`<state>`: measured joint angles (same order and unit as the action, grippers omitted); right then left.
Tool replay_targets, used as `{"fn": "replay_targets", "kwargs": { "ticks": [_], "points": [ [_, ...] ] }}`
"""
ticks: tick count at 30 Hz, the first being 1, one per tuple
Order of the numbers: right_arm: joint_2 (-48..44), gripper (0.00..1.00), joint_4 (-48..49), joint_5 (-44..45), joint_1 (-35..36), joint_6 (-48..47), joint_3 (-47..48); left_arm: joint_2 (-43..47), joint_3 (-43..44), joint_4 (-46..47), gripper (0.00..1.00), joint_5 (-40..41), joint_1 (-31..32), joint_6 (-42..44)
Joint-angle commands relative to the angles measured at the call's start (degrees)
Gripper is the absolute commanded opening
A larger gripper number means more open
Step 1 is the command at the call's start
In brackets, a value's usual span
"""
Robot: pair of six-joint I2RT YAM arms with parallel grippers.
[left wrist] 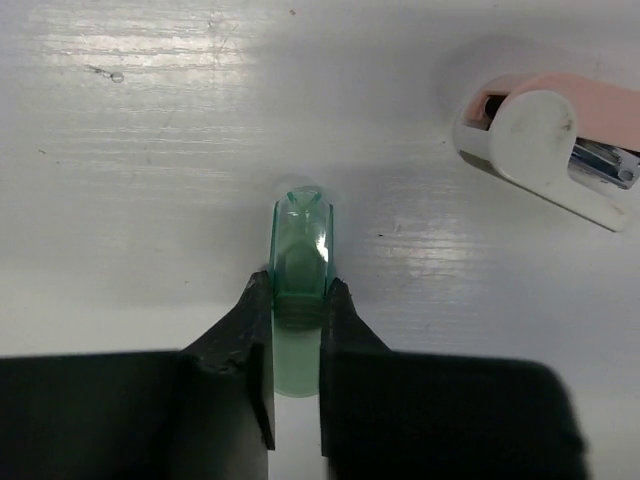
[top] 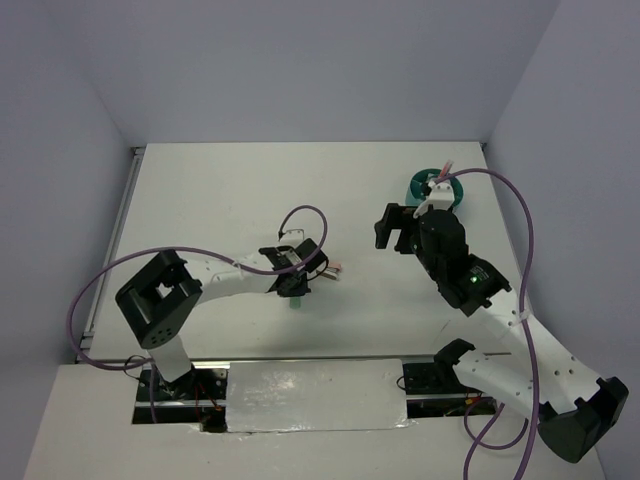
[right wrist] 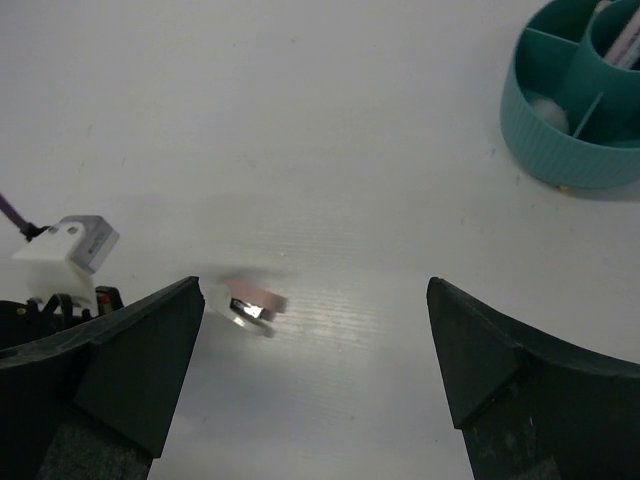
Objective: Sort the stationery into containers
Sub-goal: Pick up the stationery from the center of the board.
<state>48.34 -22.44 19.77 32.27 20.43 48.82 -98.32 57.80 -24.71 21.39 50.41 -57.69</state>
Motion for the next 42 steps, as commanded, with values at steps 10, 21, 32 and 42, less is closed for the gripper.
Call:
{"fn": "replay_targets", "kwargs": {
  "ticks": [10,21,32,42],
  "points": [
    [4.4,1.0,16.09,-23.7,0.34,7.78,-2.84,28.33,-13.93,11.41,0.0,-2.84,3.81,13.11],
    [13.45,0.84,31.93,-32.98,14.2,22.02,-5.93,54.64,-27.04,29.63,0.0,-11.1,4.61,29.91],
    [18.81,0.64,30.52,-27.51,21.16,22.55,-3.29,59.39,-28.62,32.18,0.0,-15.23,4.61,33.43],
    [20.48,0.0,29.64,-26.62,21.87,20.97,-1.27,59.57,-29.24,32.71,0.0,-13.94,4.52,33.7]
  ]
}}
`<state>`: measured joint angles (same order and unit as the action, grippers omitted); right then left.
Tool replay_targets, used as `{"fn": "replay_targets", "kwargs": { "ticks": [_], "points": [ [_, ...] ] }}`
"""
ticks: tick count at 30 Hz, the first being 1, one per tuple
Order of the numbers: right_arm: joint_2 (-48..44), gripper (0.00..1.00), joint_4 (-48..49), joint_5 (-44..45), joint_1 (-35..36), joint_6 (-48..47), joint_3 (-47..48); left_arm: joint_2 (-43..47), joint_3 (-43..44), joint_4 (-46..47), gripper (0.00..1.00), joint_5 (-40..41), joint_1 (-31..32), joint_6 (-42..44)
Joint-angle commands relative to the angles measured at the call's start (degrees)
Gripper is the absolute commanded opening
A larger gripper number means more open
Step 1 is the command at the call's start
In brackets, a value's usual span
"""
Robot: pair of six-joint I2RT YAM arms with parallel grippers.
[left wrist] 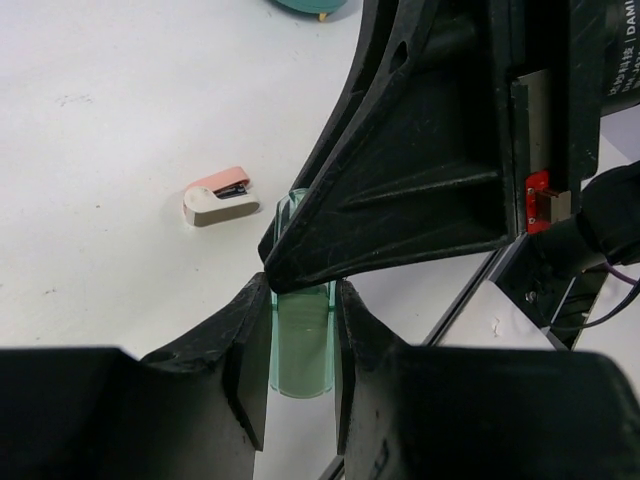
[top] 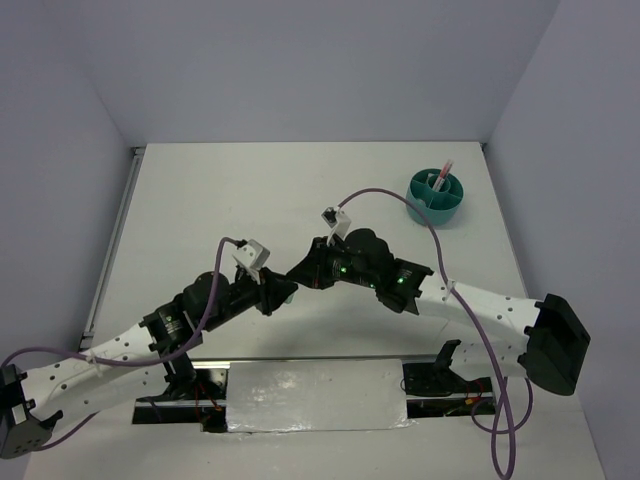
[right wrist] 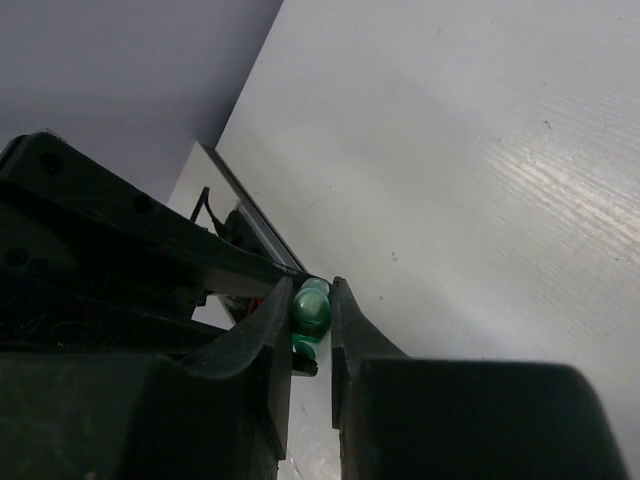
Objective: Sort the stationery into containers
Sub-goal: Pick up the stationery from the center of the board, then place the stationery in the storage box.
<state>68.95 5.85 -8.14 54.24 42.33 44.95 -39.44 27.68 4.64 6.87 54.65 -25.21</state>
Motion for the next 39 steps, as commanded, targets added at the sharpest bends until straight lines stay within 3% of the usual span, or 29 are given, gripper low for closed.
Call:
{"fn": "replay_targets", "kwargs": {
  "ticks": [1,3,6,7,8,11,12,14,15,17,18,19,22,26,29,34,39],
  "points": [
    [-0.3,0.0,1.45,1.03,0.08,-0.84,2.6,0.42,1.14,2.14,0.02,1.64,0.37,1.04],
    [-0.83,0.0,1.8,0.15,0.08,-1.1,2.34,-0.46,2.11,0.9,0.09,4.88,0.28,0.43],
    [-2.23,0.0,2.07,-0.03,-0.1,-4.33,2.07,-1.87,4.21,-2.35,0.57,8.23,0.37,-1.15],
    [-2.76,0.0,1.72,0.49,-0.53,-6.18,2.16,-1.95,4.83,-3.14,0.95,9.29,0.28,-1.33],
    [-3.29,0.0,1.28,1.54,-1.75,-8.81,2.42,-1.96,5.53,-5.06,0.99,9.99,0.37,-1.77],
    [-6.71,0.0,-1.45,4.1,-4.74,-22.51,3.13,-1.78,10.1,-12.18,0.99,13.68,0.37,-4.75],
    [-8.81,0.0,-2.06,5.84,-7.97,-30.9,3.04,-1.61,13.07,-17.68,0.99,14.91,0.37,-6.85],
    [-10.67,0.0,-2.24,5.24,-12.38,-38.07,2.6,-2.21,17.04,-25.26,0.99,20.53,0.28,-9.84],
    [-11.29,0.0,-2.5,4.11,-18.14,-43.68,2.6,-2.65,20.8,-32.17,0.99,21.68,0.28,-11.68],
    [-11.73,0.0,-2.16,5.4,-27.72,-49.06,3.39,-3.79,25.81,-40.98,0.99,22.65,0.28,-13.19],
    [-11.21,0.0,-1.63,5.42,-27.78,-50.31,3.91,-4.24,27.15,-41.03,0.99,22.4,0.28,-13.02],
    [-9.72,0.0,-0.84,8.03,-34.4,-50.93,4.27,-4.33,28.21,-44.86,0.99,21.87,0.37,-12.5],
    [-6.03,0.0,6.26,11.13,-44.1,-47.61,4.36,-3.72,29.71,-49.71,0.99,20.29,0.37,-10.13],
    [3.88,0.0,16.72,18.41,-51.06,-49.87,7.06,1.1,25.59,-48.95,0.99,21.87,0.28,-8.98],
    [9.6,0.0,18.32,21.92,-53.79,-52.51,10.41,4.45,23.83,-45.09,0.99,15.81,0.37,-6.43],
    [9.28,0.0,23.59,11.33,-61.87,-50.51,9.02,7.62,22.94,-43.76,0.99,13.89,0.37,-5.64],
    [11.9,0.02,24.12,2.61,-64.78,-51.46,8.84,7.8,22.68,-42.53,0.99,11.5,0.37,-4.32]
  ]
}}
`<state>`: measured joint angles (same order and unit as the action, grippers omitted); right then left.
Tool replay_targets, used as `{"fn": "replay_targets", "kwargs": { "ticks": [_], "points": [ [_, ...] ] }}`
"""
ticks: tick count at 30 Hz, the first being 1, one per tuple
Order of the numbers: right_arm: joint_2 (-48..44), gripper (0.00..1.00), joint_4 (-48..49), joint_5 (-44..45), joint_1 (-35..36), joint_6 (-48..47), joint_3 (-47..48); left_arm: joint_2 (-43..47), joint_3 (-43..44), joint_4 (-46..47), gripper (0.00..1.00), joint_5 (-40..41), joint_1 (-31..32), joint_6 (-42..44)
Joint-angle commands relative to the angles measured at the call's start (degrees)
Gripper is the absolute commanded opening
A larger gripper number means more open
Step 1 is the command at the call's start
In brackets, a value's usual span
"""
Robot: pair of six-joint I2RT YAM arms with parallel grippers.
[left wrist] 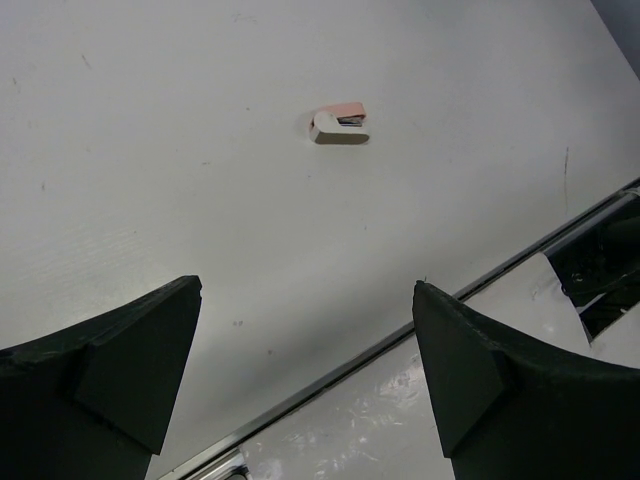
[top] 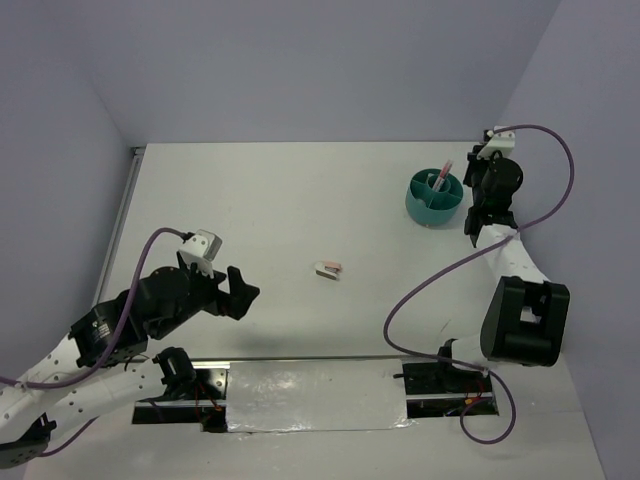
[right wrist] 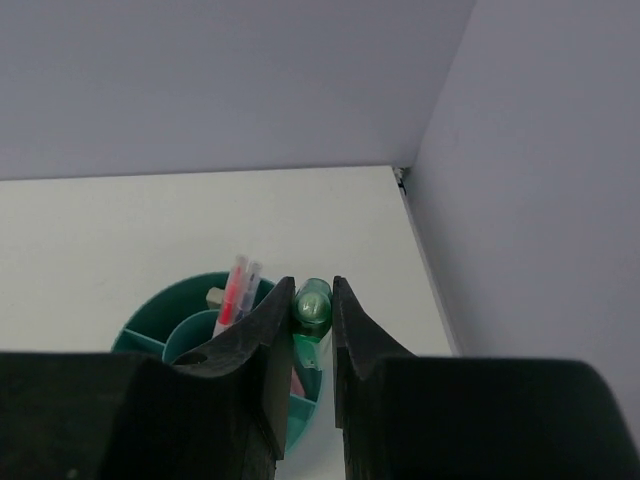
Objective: Sort the stationery into containers
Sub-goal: Place the stationery in the storage box.
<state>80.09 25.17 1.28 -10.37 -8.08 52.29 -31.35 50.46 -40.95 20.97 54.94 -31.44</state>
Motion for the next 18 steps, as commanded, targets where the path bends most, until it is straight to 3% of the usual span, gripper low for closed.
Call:
{"fn": "replay_targets", "kwargs": {
  "ticks": [1,8,18],
  "points": [
    [1.46,0.02,4.72,-7.34,-0.35,-1.33,1.84,-0.37,-0.18,2.98,0.99,-2.69,0.0,1.91],
    [7.97,0.04,4.45,-15.77,-4.22,1.66,5.18,0.33,-0.62,3.77,0.99,-4.27,0.0,2.44],
    [15.26,0.1,0.58,-17.89,-4.48,0.87,10.2,0.94,-0.71,4.04,0.99,-4.8,0.08,2.7]
  ]
}}
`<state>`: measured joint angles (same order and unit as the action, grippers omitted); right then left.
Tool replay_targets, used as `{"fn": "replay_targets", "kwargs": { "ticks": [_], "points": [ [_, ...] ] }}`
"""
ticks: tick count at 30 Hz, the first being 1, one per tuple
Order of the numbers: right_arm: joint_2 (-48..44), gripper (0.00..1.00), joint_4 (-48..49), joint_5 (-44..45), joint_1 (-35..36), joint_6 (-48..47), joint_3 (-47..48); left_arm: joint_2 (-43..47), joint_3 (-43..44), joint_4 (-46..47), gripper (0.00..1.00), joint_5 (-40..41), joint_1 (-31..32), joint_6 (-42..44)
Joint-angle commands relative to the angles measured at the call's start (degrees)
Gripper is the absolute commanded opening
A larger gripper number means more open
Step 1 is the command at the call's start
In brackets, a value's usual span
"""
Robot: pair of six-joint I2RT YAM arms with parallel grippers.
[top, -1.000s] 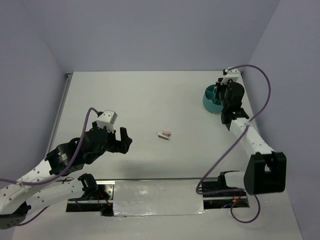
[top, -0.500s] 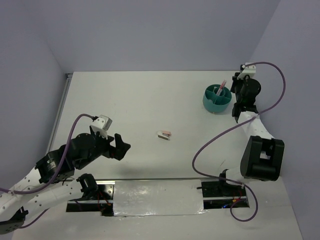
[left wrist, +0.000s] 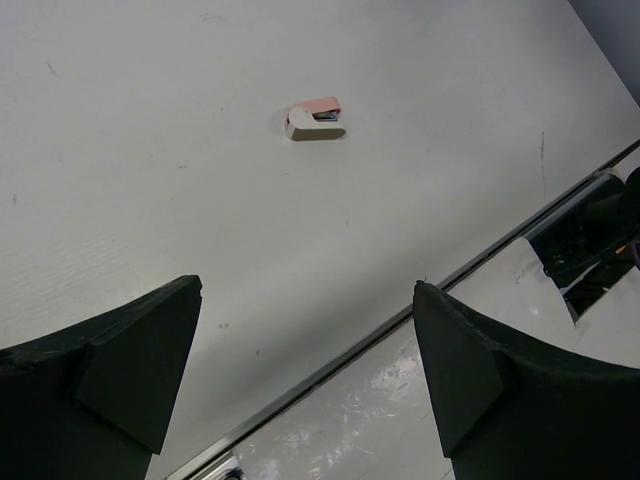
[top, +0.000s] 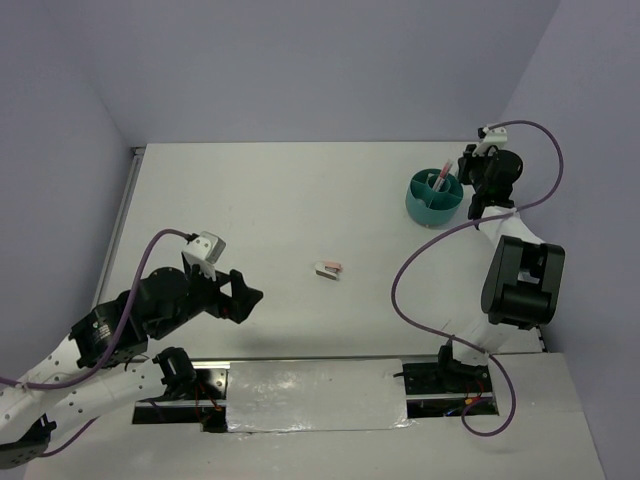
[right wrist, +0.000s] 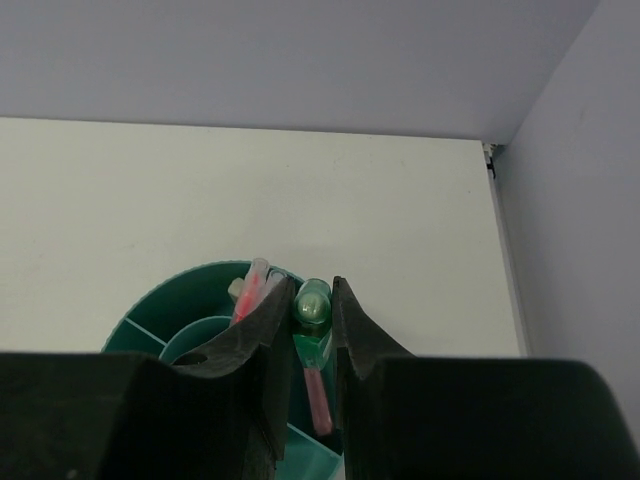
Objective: Sort the stationery into containers
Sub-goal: Place the stationery in the storage box, then pick up the stationery from the center of the board.
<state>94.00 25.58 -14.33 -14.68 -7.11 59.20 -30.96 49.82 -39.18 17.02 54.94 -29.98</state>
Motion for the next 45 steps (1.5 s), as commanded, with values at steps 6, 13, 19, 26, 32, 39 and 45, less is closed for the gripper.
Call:
{"fn": "replay_targets", "kwargs": {
  "ticks": [6,13,19,26,32,39,45],
  "points": [
    [2.59,0.23,0.96,-0.7,-0.18,1.05,2.85,0.73,-0.08,2.09,0.99,-0.32,0.08,0.97],
    [1.81,0.45,2.27,0.0,-0.18,2.63,1.1,1.52,-0.08,2.26,0.99,-0.32,0.0,0.97],
    [-0.56,0.68,4.21,-0.44,-0.18,4.82,-1.1,2.39,-0.16,2.35,0.99,-0.32,-0.01,1.06],
    [-10.05,0.88,8.7,-0.45,0.7,13.7,-6.11,2.4,0.01,1.57,0.99,1.79,-0.09,0.18],
    [-21.91,1.0,3.78,3.94,9.72,15.12,-8.75,0.9,0.71,-0.28,0.99,6.44,-1.14,-1.84],
    [-34.05,1.0,-11.73,-1.4,25.29,10.38,-11.3,-1.56,1.86,-3.44,0.99,11.81,-7.29,-5.44],
    [-26.51,0.98,-33.89,2.62,42.87,1.42,-6.3,-3.4,1.86,-2.84,0.99,10.41,-19.59,-4.75]
  ]
}}
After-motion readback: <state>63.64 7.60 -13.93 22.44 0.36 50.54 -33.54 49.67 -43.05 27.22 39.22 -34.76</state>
